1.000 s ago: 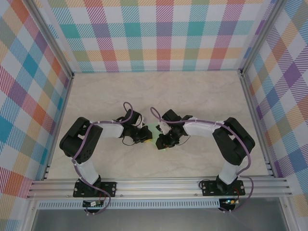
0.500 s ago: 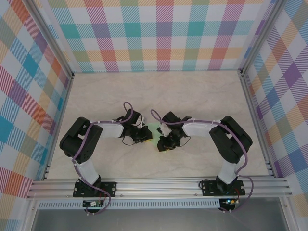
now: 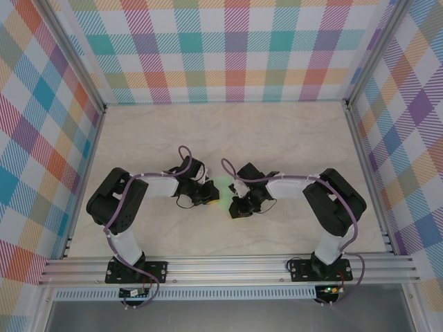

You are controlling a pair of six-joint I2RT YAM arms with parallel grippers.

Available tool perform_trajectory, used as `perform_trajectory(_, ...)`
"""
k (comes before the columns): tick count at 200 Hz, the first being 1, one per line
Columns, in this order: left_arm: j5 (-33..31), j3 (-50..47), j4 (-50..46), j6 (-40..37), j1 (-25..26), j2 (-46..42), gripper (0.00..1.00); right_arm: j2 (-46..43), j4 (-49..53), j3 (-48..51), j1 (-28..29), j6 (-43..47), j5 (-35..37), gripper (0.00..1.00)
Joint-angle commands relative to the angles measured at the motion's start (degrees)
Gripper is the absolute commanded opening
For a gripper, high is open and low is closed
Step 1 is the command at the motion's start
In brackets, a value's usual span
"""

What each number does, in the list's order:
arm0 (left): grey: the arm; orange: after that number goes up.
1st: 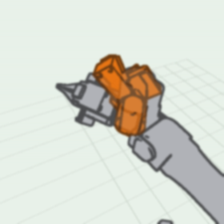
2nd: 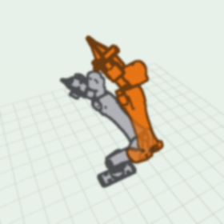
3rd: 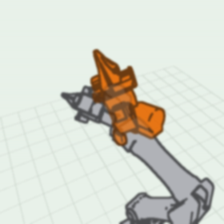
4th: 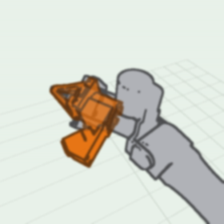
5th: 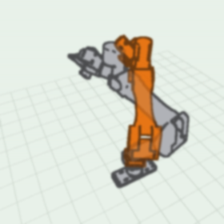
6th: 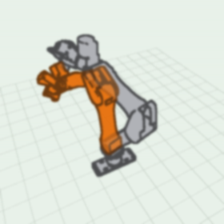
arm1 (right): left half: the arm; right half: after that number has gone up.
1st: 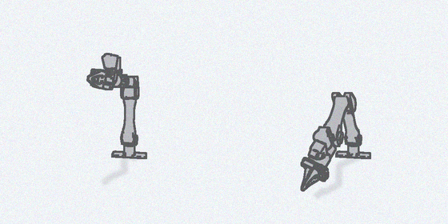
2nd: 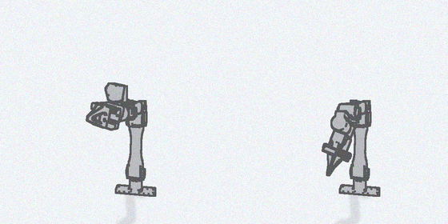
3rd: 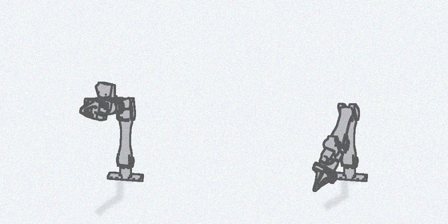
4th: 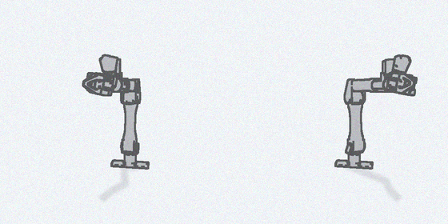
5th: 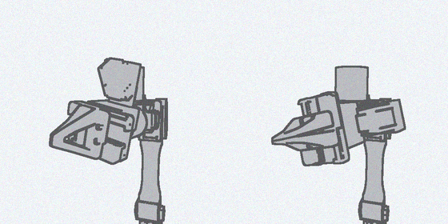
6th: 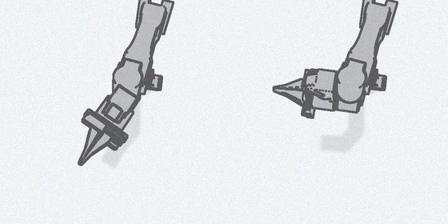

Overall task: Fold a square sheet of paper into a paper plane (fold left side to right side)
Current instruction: Third fold the triangle at the center of the table.

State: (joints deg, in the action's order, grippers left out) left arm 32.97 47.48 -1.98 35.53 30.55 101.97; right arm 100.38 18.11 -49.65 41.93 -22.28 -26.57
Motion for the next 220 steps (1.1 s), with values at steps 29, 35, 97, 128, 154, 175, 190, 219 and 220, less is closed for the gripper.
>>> perform_trajectory(29,-7.0,-0.7,-5.7,-1.3,0.6,3.8,0.08,-4.1,7.4,7.6,-1.0,-1.6,1.2,0.06)
perform_trajectory(35,-7.0,-0.7,-5.8,-1.3,0.6,3.9,0.08,-4.9,7.7,7.8,-1.2,-1.6,1.2,0.06)
perform_trajectory(97,-6.6,-0.3,-5.9,-1.2,0.6,3.2,0.08,-15.2,13.5,1.8,-1.0,-4.9,1.2,0.00)
perform_trajectory(128,-6.5,0.0,-5.9,-1.2,0.6,3.1,0.08,-11.0,11.0,-0.9,0.0,-10.0,2.8,0.00)
perform_trajectory(154,-6.2,0.3,-6.0,-1.1,0.7,3.0,0.08,-5.3,9.1,-3.9,1.0,-12.8,3.7,0.00)
perform_trajectory(175,-6.0,0.7,-6.3,-1.3,0.6,2.9,0.08,-3.1,7.2,-4.9,1.4,-14.0,4.9,0.00)
perform_trajectory(190,-5.9,0.8,-6.4,-1.4,0.7,2.9,0.08,-1.9,7.2,-5.3,1.4,-14.1,5.7,0.00)
perform_trajectory(219,-5.7,0.8,-6.1,-1.3,0.6,2.6,0.08,-0.2,8.9,-4.7,1.4,-13.9,8.5,0.00)
perform_trajectory(220,-5.7,0.8,-6.1,-1.3,0.6,2.6,0.09,-0.1,9.0,-4.7,1.4,-13.9,8.5,0.00)
